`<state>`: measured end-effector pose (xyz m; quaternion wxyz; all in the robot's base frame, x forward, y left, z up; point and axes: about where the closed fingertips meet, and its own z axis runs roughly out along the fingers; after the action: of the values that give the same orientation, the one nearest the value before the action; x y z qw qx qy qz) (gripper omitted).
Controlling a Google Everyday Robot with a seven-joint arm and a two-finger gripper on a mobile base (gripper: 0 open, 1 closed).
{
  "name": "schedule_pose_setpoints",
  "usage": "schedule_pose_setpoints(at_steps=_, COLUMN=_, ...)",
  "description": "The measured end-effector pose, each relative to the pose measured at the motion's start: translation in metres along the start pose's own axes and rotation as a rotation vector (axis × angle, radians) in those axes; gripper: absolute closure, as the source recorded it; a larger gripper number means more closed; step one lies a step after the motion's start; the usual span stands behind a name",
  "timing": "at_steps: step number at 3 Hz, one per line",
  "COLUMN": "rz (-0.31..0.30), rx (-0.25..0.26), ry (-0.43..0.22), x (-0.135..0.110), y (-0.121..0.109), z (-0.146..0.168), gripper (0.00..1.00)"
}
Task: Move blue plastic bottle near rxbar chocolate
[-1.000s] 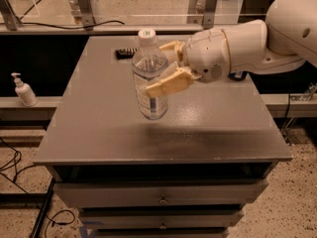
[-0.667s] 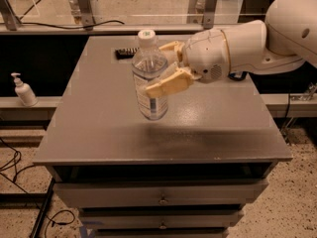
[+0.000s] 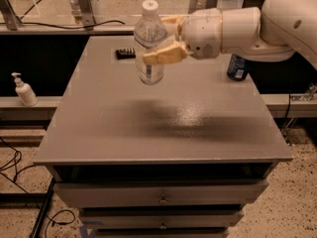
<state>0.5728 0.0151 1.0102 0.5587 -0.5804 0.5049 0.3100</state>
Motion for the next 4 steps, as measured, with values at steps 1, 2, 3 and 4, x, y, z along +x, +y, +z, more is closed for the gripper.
schedule_pose_setpoints(at_steps=1, rz=-0.032, rx=0.119, ry=-0.009, x=0.002, y=-0.074, z=0.011, gripper=1.0)
schedule_pose_setpoints(at_steps=2, rz=-0.031, rx=0.234, ry=0.07, x=0.016, y=-0.135, z=0.026, gripper=1.0)
schedule_pose_setpoints(at_steps=3, rz=0.01, rx=0.319, ry=0.203, x=0.048, y=-0.178, z=0.028, gripper=1.0)
schedule_pose_setpoints(at_steps=4, rz=0.094, rx=0.367, ry=0.261, x=0.088, y=-0.203, z=0.023, gripper=1.0)
